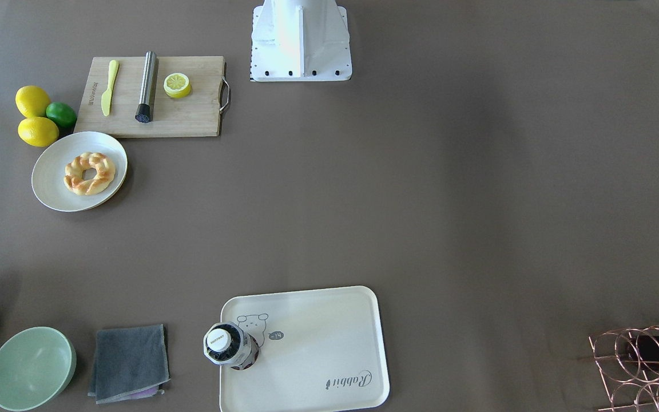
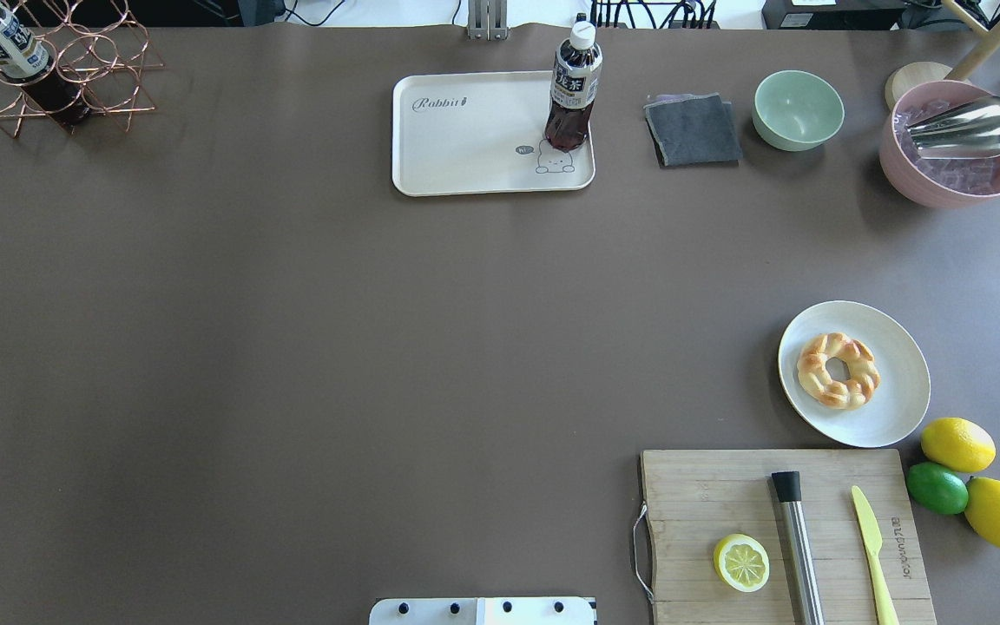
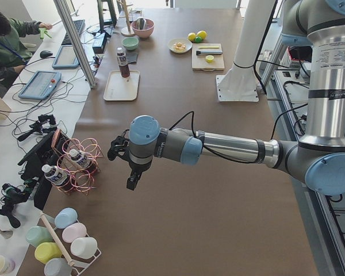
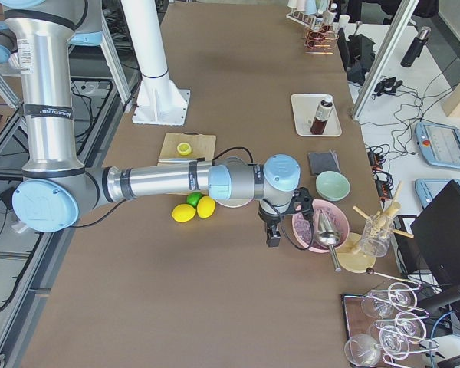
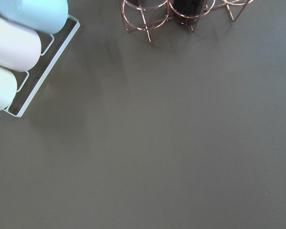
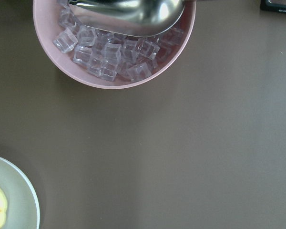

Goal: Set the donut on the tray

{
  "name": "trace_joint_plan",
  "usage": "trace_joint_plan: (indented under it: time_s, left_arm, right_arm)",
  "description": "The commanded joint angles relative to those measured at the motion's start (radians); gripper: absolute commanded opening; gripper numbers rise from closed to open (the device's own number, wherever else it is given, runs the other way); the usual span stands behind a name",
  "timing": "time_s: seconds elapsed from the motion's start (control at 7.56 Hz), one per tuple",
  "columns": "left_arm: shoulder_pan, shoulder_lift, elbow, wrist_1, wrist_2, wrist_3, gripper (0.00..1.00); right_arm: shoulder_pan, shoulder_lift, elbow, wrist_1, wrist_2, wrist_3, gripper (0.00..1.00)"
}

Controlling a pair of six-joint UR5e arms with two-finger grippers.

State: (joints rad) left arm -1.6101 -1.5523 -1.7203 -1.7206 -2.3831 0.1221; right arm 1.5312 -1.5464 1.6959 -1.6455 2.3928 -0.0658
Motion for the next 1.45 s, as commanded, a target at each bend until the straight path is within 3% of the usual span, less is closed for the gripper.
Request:
trace_joint_plan:
  time_s: [0.0, 0.26, 0.66, 1.06, 1.19, 1.32]
  left_arm:
    - [0.019, -0.049, 0.011, -0.016, -0.001, -0.004, 0.99]
    - [0.056, -0.084, 0.013, -0.017, -0.001, -0.115, 0.99]
    - [0.099, -0.103, 0.018, -0.016, -0.001, -0.128, 0.99]
    - [0.101, -0.107, 0.011, -0.017, -0.001, -0.134, 0.99]
    - [0.101, -0.109, 0.010, -0.017, -0.001, -0.142, 0.99]
    - [0.101, -0.112, 0.010, -0.019, -0.001, -0.159, 0.99]
  right_arm:
    - [-0.067, 0.026, 0.065, 0.001, 0.058, 0.148, 1.00]
    - [-0.191, 0.022, 0.054, 0.108, 0.040, 0.377, 1.00]
    - [-0.392, 0.000, 0.042, 0.326, -0.096, 0.723, 0.96]
    - [-0.476, -0.020, -0.111, 0.598, -0.119, 0.868, 0.93]
    - [-0.493, -0.029, -0.143, 0.692, -0.135, 0.923, 0.88]
    - [-0.520, -0.050, -0.136, 0.713, -0.135, 0.942, 0.82]
